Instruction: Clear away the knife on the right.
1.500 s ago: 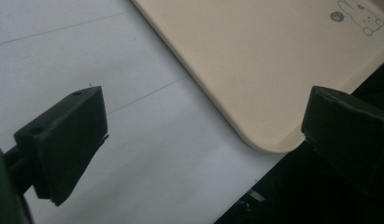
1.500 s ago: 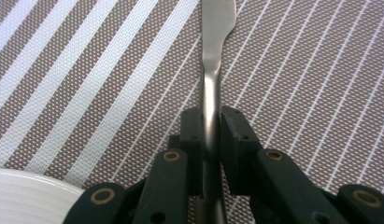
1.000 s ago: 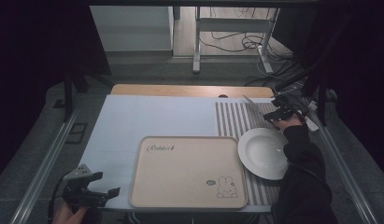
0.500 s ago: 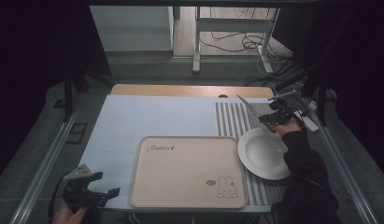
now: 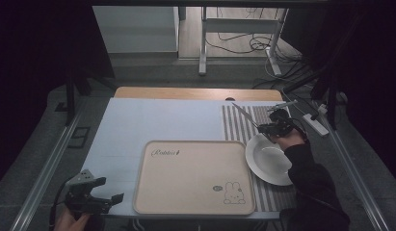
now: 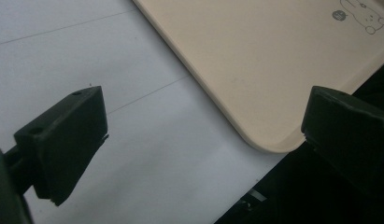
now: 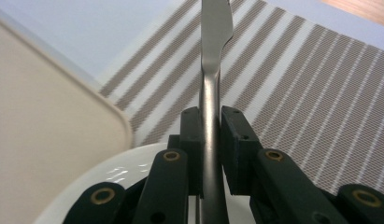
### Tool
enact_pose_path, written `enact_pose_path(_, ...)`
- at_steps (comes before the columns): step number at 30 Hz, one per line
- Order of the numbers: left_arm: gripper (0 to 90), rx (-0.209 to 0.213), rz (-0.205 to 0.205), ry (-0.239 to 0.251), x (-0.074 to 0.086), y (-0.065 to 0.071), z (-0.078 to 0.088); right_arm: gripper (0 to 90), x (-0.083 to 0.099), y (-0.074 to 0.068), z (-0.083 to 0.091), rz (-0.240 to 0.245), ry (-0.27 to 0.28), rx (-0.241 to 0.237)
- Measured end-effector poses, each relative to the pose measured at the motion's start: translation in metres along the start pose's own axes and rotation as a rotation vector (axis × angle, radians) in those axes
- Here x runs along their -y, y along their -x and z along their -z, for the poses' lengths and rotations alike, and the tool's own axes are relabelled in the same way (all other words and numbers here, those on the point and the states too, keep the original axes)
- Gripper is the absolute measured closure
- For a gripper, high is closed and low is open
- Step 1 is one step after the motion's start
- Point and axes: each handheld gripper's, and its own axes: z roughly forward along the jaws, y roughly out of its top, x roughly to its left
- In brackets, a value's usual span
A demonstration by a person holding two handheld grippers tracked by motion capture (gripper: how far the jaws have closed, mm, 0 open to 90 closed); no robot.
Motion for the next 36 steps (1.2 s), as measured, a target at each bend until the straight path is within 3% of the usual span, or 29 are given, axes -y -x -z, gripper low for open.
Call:
enact_pose_path(7,1.5,0.0,-0.001,-0.001,0.0,0.0,0.0,80.4,0.005,-0.022,0.004,0.024,0.015,-0.026)
enact_pose_path(36,1.5,-0.002,-0.002,-0.005,0.0,0.0,0.0,80.4,0.032,-0.112,0.002,0.182,-0.028,-0.134)
